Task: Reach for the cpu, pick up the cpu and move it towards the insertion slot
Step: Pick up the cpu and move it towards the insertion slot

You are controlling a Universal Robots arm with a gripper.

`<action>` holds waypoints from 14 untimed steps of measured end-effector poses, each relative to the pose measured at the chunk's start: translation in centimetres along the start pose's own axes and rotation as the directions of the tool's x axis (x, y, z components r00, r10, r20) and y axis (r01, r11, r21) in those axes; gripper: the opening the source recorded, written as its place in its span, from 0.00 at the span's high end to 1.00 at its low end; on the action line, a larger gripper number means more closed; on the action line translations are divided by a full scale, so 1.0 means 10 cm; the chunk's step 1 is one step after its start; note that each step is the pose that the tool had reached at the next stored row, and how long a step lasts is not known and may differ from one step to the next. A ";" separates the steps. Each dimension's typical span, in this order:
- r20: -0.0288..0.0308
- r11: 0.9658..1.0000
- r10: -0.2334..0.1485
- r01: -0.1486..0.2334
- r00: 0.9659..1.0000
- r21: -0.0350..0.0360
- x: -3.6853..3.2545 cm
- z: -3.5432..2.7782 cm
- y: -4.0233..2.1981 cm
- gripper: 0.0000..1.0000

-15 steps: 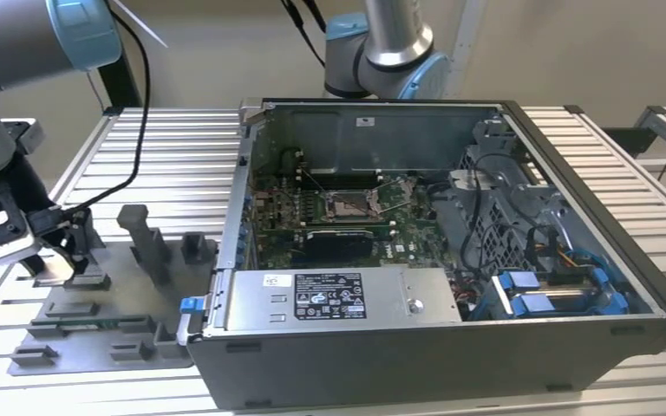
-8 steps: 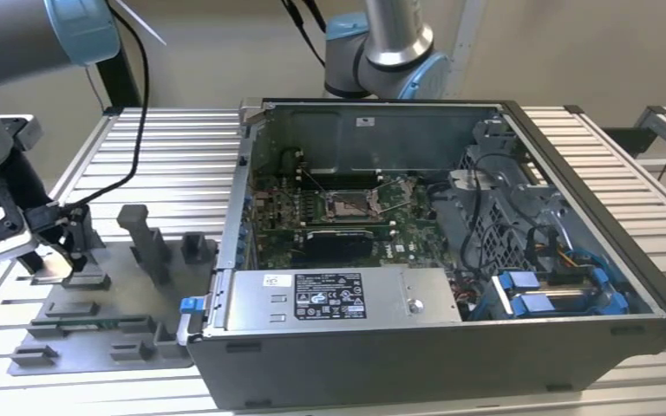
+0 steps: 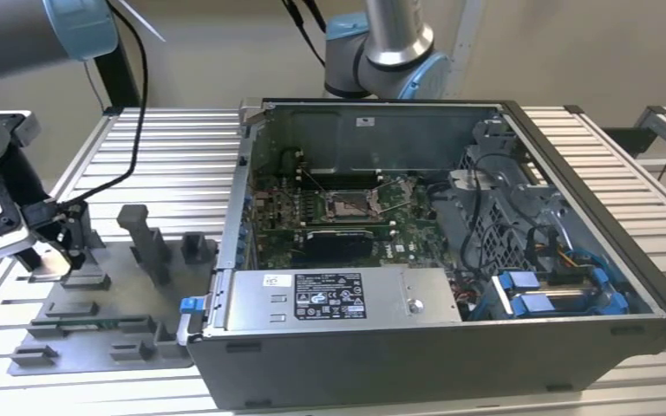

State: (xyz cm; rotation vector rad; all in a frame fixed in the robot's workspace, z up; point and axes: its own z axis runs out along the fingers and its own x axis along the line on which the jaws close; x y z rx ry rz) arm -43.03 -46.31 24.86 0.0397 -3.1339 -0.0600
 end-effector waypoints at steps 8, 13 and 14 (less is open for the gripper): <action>0.000 1.000 0.000 0.000 1.000 0.000 0.001 -0.073 0.003 1.00; 0.000 1.000 0.000 0.000 1.000 0.000 0.001 -0.126 0.005 1.00; 0.000 1.000 0.000 0.000 1.000 0.000 0.001 -0.137 0.005 1.00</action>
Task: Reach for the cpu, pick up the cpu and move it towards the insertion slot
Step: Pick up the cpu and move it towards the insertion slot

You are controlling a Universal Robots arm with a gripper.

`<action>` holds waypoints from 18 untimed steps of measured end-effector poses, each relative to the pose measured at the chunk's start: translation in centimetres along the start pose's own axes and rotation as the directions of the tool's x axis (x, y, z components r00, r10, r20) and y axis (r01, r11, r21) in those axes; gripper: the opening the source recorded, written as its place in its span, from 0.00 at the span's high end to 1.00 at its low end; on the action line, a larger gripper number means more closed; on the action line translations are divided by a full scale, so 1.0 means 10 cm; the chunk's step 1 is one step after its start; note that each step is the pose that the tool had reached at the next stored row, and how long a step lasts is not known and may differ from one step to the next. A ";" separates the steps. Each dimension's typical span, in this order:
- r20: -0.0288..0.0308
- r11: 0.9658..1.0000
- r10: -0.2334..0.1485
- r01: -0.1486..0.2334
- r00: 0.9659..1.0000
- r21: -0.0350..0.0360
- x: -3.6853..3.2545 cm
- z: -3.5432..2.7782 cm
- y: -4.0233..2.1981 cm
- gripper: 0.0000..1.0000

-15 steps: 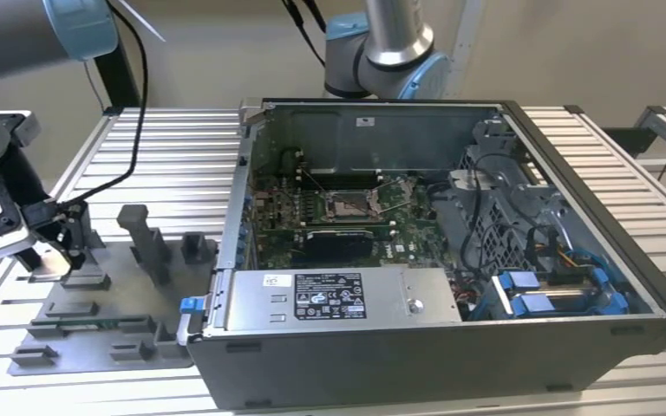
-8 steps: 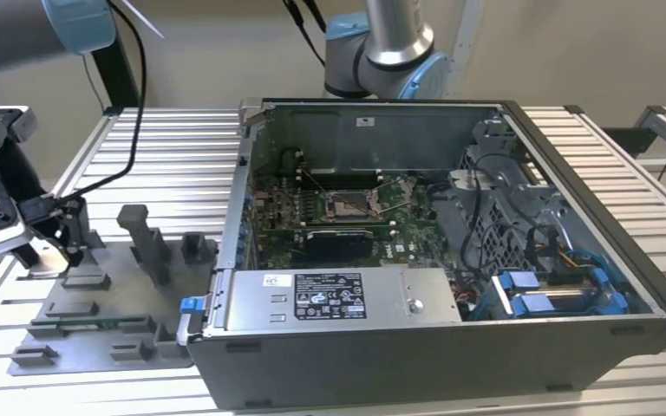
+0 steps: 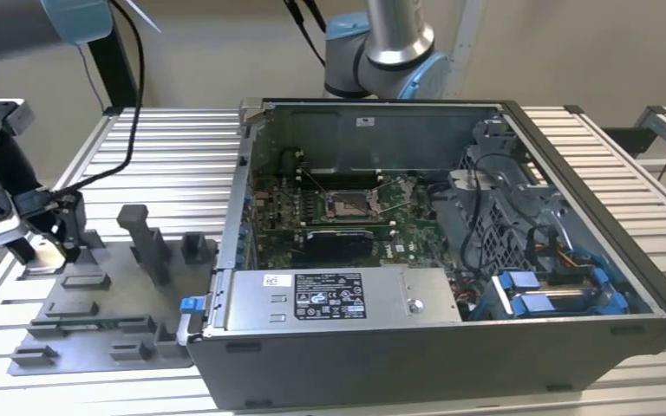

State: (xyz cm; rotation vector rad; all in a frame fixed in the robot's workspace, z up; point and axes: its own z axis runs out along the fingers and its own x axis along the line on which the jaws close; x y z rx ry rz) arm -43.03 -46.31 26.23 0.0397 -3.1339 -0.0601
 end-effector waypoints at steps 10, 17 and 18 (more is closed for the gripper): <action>0.000 1.000 0.000 0.000 1.000 0.000 0.001 -0.103 0.004 1.00; 0.000 1.000 0.000 0.000 1.000 0.000 0.001 -0.175 0.007 1.00; 0.000 1.000 0.000 0.000 1.000 0.000 0.001 -0.185 0.007 1.00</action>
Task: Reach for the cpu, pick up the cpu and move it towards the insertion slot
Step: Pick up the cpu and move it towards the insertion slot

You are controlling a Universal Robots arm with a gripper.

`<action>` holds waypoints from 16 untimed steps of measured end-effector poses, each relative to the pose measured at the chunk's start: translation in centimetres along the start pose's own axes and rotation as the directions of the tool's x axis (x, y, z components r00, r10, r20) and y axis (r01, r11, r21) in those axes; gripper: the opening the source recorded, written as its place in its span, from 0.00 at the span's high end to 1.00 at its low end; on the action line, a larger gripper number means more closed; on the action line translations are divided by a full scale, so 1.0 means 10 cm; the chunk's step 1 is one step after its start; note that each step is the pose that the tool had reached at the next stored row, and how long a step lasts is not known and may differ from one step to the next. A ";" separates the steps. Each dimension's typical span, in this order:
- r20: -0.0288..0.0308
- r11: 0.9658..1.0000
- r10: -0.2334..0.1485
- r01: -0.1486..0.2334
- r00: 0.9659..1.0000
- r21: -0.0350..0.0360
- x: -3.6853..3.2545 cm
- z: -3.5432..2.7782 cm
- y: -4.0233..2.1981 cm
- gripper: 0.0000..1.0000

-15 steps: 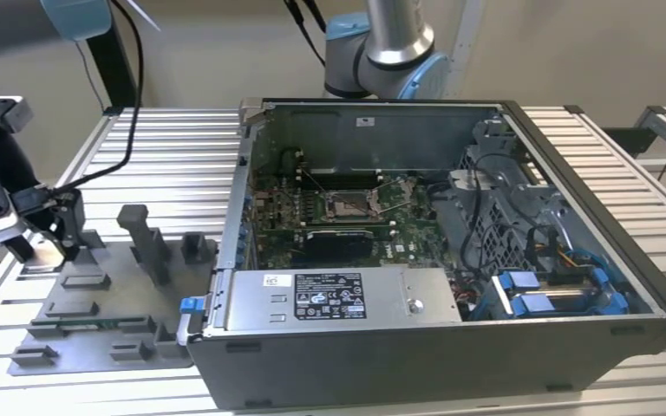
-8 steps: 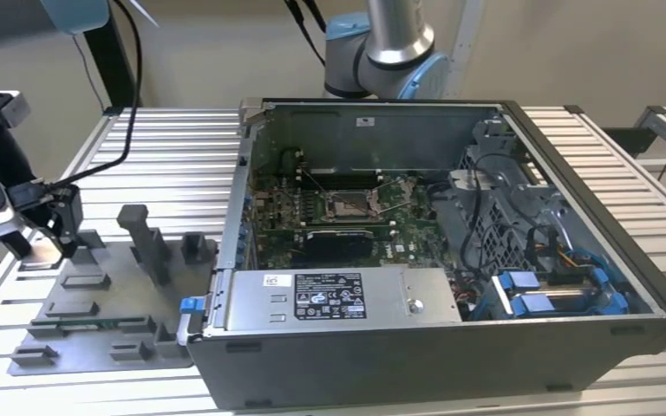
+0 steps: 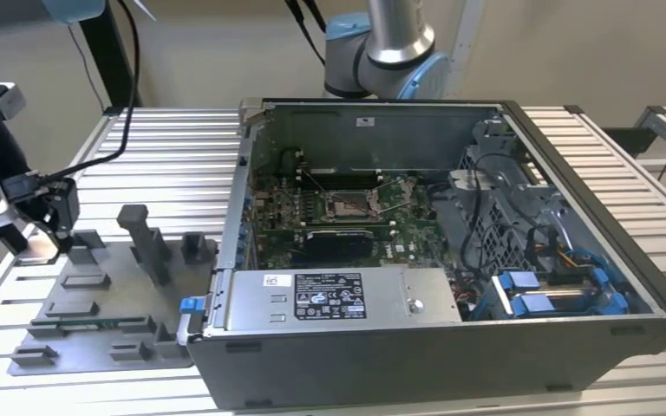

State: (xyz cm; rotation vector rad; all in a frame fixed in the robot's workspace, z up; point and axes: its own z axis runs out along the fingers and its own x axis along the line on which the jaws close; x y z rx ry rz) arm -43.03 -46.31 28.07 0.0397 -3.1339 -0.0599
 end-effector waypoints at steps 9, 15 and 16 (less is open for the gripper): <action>0.000 1.000 0.000 0.000 1.000 0.000 0.001 -0.095 0.004 1.00; 0.000 1.000 0.000 0.000 1.000 0.000 0.001 -0.142 0.005 1.00; 0.000 1.000 0.000 0.000 1.000 0.000 0.001 -0.150 0.006 1.00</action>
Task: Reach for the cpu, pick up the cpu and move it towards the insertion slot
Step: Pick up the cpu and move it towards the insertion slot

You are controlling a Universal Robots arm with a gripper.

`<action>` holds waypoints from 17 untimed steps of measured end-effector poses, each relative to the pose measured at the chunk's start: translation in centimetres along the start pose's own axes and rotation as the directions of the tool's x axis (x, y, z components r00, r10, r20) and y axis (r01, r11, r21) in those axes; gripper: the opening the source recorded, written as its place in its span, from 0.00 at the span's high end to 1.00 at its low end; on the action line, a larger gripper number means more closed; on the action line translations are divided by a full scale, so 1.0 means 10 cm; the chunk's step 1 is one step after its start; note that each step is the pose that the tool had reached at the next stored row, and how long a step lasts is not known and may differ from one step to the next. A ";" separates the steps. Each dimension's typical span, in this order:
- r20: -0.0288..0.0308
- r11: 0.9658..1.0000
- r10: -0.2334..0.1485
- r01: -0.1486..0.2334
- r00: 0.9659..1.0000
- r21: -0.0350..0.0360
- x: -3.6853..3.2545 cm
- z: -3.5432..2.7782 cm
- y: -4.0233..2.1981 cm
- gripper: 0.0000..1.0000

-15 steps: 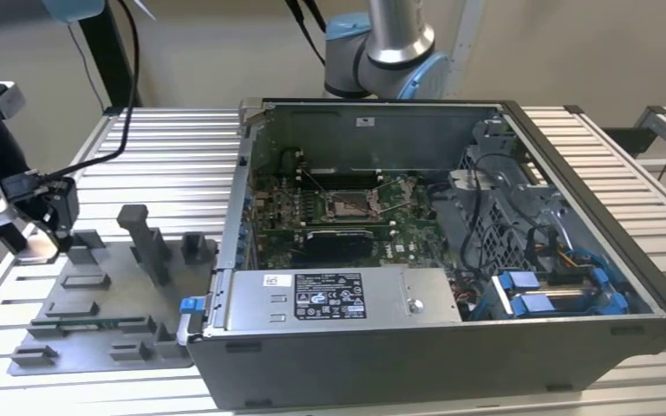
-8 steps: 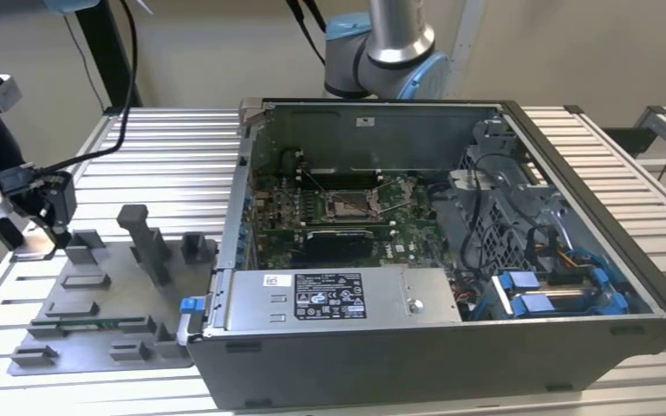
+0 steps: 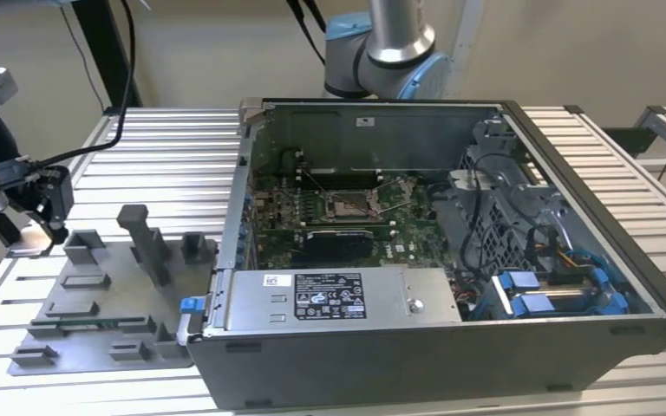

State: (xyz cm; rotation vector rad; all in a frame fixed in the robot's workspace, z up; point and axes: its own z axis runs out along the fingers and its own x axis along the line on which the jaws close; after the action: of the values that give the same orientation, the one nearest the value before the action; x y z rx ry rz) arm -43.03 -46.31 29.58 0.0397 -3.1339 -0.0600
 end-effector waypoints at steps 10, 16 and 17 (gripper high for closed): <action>0.000 1.000 0.000 0.000 1.000 0.000 0.001 -0.092 0.004 1.00; 0.000 1.000 0.000 0.000 1.000 0.000 0.001 -0.169 0.007 1.00; 0.000 1.000 0.000 0.000 1.000 0.000 0.001 -0.176 0.007 1.00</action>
State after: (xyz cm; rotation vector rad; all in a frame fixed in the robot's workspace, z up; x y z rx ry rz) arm -43.03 -46.31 31.33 0.0397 -3.1340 -0.0601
